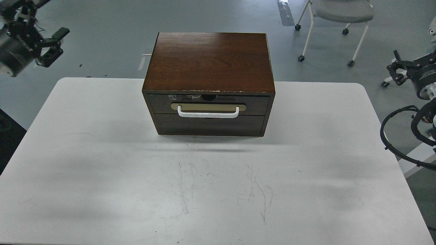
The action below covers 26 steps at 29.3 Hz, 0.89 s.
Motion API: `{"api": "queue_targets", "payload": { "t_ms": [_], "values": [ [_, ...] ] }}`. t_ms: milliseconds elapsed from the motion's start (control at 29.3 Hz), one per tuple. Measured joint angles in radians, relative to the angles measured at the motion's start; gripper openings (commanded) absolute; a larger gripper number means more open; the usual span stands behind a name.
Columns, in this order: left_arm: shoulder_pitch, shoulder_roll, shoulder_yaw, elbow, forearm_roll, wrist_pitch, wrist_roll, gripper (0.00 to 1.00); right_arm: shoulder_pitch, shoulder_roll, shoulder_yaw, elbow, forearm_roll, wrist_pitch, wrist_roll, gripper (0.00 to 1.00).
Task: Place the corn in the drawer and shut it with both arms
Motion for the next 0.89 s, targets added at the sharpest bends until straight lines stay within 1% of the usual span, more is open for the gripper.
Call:
{"api": "queue_targets", "payload": {
  "t_ms": [102,239,307,409,478,546,717,887],
  "values": [
    [0.01,-0.091,-0.017,0.098,-0.056,0.0,0.0,0.96,0.0,0.001,0.0,0.0,0.0,0.0,-0.004,1.0],
    [0.047,-0.226,-0.082,0.221,-0.069,0.0,0.0,0.96,-0.002,0.021,0.009,-0.007,0.002,0.0,-0.006,1.0],
    [0.064,-0.274,-0.119,0.266,-0.07,0.0,0.015,0.96,-0.004,0.049,0.015,-0.009,0.003,0.0,-0.007,1.0],
    [0.082,-0.323,-0.161,0.319,-0.07,0.0,0.059,0.96,-0.004,0.082,0.019,-0.01,0.003,0.0,-0.019,1.0],
    [0.096,-0.341,-0.172,0.335,-0.07,0.0,0.077,0.96,-0.005,0.103,0.022,-0.012,0.003,0.0,-0.038,1.0],
    [0.111,-0.351,-0.176,0.341,-0.07,0.0,0.082,0.96,-0.006,0.131,0.024,-0.027,0.003,0.0,-0.05,1.0],
    [0.143,-0.363,-0.178,0.343,-0.07,0.0,0.083,0.96,-0.009,0.182,0.065,-0.082,0.004,0.0,-0.051,1.0],
    [0.15,-0.369,-0.179,0.34,-0.07,0.0,0.082,0.97,-0.011,0.192,0.08,-0.089,0.002,0.0,-0.048,1.0]
  ]
}}
